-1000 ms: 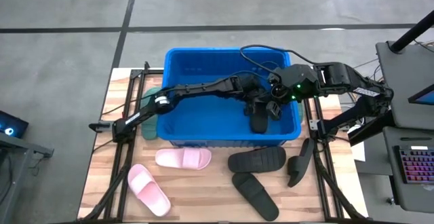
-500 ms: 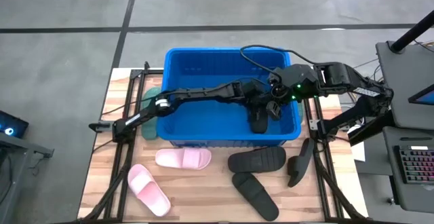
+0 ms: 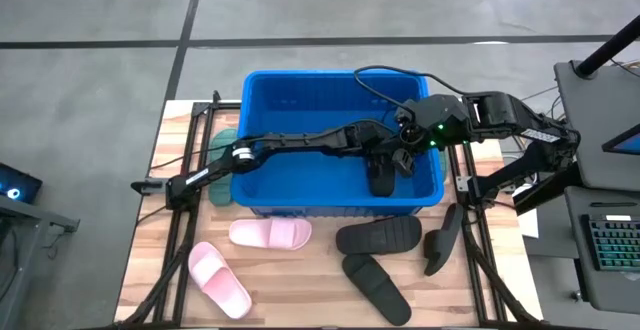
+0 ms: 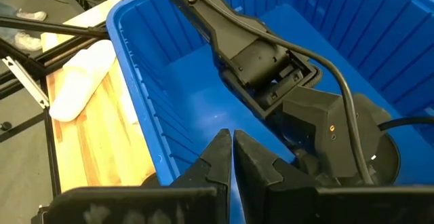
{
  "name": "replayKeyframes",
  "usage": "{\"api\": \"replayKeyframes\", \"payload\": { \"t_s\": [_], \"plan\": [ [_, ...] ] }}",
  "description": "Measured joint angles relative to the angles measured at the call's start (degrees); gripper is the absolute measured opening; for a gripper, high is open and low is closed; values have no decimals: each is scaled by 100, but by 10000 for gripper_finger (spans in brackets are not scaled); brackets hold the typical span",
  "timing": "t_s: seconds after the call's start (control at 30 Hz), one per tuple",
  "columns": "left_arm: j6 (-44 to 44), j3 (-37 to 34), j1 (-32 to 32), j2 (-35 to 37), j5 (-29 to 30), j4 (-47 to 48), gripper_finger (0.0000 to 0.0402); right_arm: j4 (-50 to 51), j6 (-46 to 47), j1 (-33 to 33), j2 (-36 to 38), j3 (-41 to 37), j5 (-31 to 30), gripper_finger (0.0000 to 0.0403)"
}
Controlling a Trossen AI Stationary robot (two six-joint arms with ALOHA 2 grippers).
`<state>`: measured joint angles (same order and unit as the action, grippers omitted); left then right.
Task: Pick and place slides into bin
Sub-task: Put the black slipper into the blue bin
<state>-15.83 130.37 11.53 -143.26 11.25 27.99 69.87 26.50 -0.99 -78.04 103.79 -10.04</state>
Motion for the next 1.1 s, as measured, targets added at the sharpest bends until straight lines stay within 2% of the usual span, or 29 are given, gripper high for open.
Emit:
{"api": "replayKeyframes", "payload": {
  "t_s": [0.13,0.27,0.3,0.57,0.73,0.87,1.03,1.1],
  "plan": [
    [-24,0,20,0,154,-189,114,-7,2,0,0,0,0,8],
    [-425,-2,26,0,197,-580,23,-26,33,0,0,0,0,8],
    [-489,-2,26,0,204,-716,12,-26,46,0,0,0,0,8],
    [-1557,-2,35,0,272,-1338,1,-31,52,-26,0,0,2,8],
    [-1601,-2,40,4,321,-938,0,-31,52,-26,0,0,2,8],
    [-1112,22,44,124,348,-606,0,-29,52,-26,0,0,17,8],
    [-555,44,46,314,-168,-227,0,-18,44,-26,2,0,20,8],
    [-363,42,49,374,-592,-128,0,-8,20,-26,4,0,24,8]
  ]
}}
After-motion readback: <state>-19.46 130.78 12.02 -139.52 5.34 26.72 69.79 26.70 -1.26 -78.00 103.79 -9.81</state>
